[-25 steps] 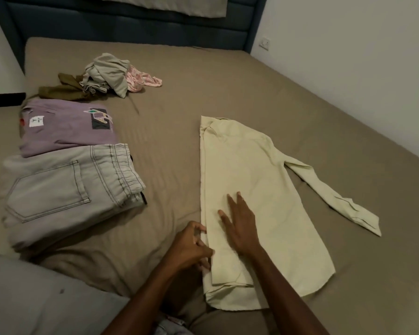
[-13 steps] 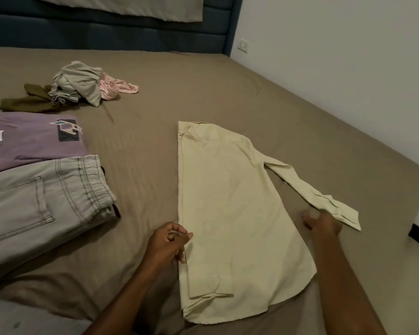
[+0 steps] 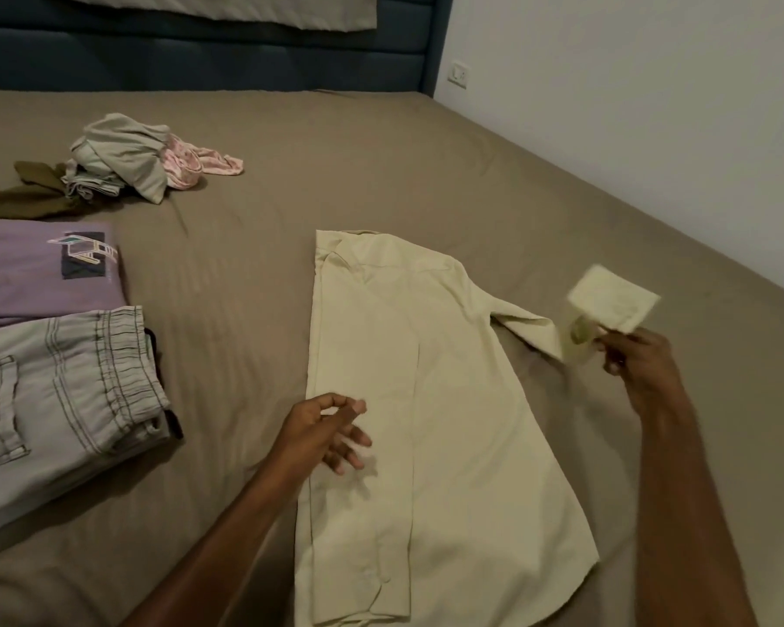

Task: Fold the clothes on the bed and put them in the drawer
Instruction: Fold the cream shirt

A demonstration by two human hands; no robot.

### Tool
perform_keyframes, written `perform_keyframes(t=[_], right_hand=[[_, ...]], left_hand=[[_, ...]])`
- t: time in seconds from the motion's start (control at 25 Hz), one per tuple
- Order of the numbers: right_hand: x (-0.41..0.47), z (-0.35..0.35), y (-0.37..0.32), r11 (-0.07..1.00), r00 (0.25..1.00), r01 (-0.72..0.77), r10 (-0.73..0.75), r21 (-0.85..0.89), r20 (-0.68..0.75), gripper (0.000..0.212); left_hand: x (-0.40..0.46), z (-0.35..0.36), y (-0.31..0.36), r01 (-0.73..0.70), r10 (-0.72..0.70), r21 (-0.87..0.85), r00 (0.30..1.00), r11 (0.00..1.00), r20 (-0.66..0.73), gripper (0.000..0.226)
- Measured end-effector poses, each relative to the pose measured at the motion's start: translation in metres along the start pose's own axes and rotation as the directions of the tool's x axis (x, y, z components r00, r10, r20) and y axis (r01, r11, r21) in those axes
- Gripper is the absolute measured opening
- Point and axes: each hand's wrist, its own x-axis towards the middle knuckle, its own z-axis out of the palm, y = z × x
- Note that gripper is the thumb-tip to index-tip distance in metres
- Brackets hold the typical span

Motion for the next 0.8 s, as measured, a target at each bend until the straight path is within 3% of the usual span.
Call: perform_keyframes(t=[0.04,0.08,0.12,0.16,0.24,0.32,0.4,0.48,0.52,0.56,0.64,0.68,0.72,0.8], right_hand=[[-0.018,0.01,-0.021,0.984,0.965,0.133,-0.1,-0.122,0.243,0.023],[-0.037,0.023,-0.038,0.959,0.871,0.228,-0.122,-0.171,0.475,0.028],[-0.05,0.036,-0.047,0.946,0.792,0.276,-0.124,-0.17,0.598,0.032],[-0.06,0.051,-0.05,0.949,0.785,0.286,-0.153,-0.132,0.6,0.035],[-0.071,0.085,-0.033,0.957,0.889,0.281,-0.231,-0.071,0.396,0.028],[-0.077,0.114,0.005,0.973,0.964,0.193,-0.164,-0.126,0.211,0.016],[-0.083,0.128,0.038,0.931,0.997,0.047,-0.021,-0.362,0.074,0.027],[-0.097,0.132,0.051,0.766,0.99,-0.129,0.139,-0.629,-0.034,0.046],[-0.103,0.133,0.052,0.731,0.977,-0.185,0.209,-0.657,-0.043,0.049],[-0.108,0.134,0.054,0.777,0.968,-0.208,0.25,-0.595,-0.012,0.042],[-0.11,0.134,0.053,0.917,0.949,-0.288,0.313,-0.277,0.048,0.012],[-0.108,0.131,0.05,0.936,0.933,-0.34,0.348,-0.086,0.096,0.014],[-0.106,0.128,0.05,0.908,0.907,-0.404,0.383,0.108,0.175,0.022],[-0.102,0.125,0.049,0.746,0.847,-0.519,0.384,0.417,0.367,0.034]], left_hand=[[0.004,0.001,0.011,-0.006,0.006,-0.009,1.0,1.0,0.0,0.05],[0.008,0.001,0.022,0.003,-0.002,-0.032,1.0,0.999,0.007,0.057],[0.013,0.002,0.031,0.045,-0.043,-0.058,0.999,0.997,0.032,0.064],[0.017,0.005,0.037,0.116,-0.109,-0.086,0.991,0.989,0.084,0.072],[0.02,0.018,0.038,0.27,-0.237,-0.12,0.943,0.955,0.236,0.082],[0.018,0.04,0.025,0.307,-0.283,-0.03,0.908,0.951,0.309,0.084],[0.018,0.064,0.007,0.257,-0.267,0.07,0.922,0.964,0.282,0.086],[0.025,0.089,-0.008,0.212,-0.229,0.101,0.949,0.972,0.215,0.084],[0.031,0.1,-0.013,0.194,-0.209,0.096,0.959,0.976,0.191,0.084],[0.035,0.109,-0.013,0.197,-0.205,0.064,0.965,0.978,0.164,0.087],[0.041,0.122,-0.007,0.234,-0.233,0.0,0.967,0.972,0.104,0.101],[0.044,0.126,-0.003,0.254,-0.251,-0.014,0.964,0.967,0.089,0.102],[0.045,0.127,0.003,0.276,-0.271,-0.037,0.957,0.96,0.099,0.096],[0.046,0.12,0.014,0.297,-0.282,-0.071,0.945,0.952,0.163,0.074]])
